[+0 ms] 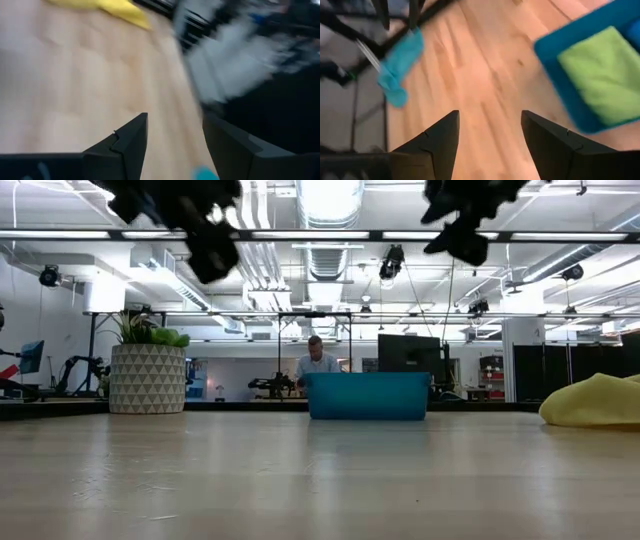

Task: Fold microfiber towels
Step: Fold the light blue microfiber cloth

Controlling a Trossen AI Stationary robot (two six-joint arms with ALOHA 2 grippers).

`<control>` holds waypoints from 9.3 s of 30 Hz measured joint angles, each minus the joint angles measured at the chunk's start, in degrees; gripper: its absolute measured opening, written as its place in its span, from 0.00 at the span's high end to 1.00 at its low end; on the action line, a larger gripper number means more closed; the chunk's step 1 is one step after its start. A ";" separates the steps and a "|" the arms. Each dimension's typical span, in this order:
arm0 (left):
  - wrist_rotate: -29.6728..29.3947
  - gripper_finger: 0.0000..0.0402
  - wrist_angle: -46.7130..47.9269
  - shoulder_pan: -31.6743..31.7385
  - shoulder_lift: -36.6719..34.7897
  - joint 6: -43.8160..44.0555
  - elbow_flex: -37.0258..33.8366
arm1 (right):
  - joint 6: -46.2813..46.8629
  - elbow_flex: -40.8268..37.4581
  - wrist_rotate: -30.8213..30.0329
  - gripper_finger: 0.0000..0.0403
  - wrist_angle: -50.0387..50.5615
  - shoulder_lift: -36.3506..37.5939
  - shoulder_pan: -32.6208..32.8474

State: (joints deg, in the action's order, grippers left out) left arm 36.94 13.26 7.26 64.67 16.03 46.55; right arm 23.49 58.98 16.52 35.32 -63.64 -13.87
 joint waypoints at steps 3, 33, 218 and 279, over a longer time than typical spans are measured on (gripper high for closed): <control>4.86 0.56 7.77 -4.77 -4.32 1.49 -0.47 | 10.48 -7.38 -10.12 0.49 -10.02 5.89 9.45; -17.74 0.56 -6.86 -45.81 38.60 46.46 5.72 | 22.55 -16.03 -29.43 0.49 -22.13 5.91 43.98; -54.84 1.00 -9.40 -26.35 10.61 25.53 -1.34 | -3.35 -0.07 -11.89 0.98 -21.04 -38.54 31.22; -36.49 1.00 -28.79 -24.21 21.39 24.27 1.91 | 23.20 -6.69 -32.91 0.98 -8.25 -14.95 41.90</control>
State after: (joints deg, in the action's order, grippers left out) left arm 0.45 -15.52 -16.95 86.06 40.30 48.46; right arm 46.68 52.29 -16.39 27.06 -78.59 28.02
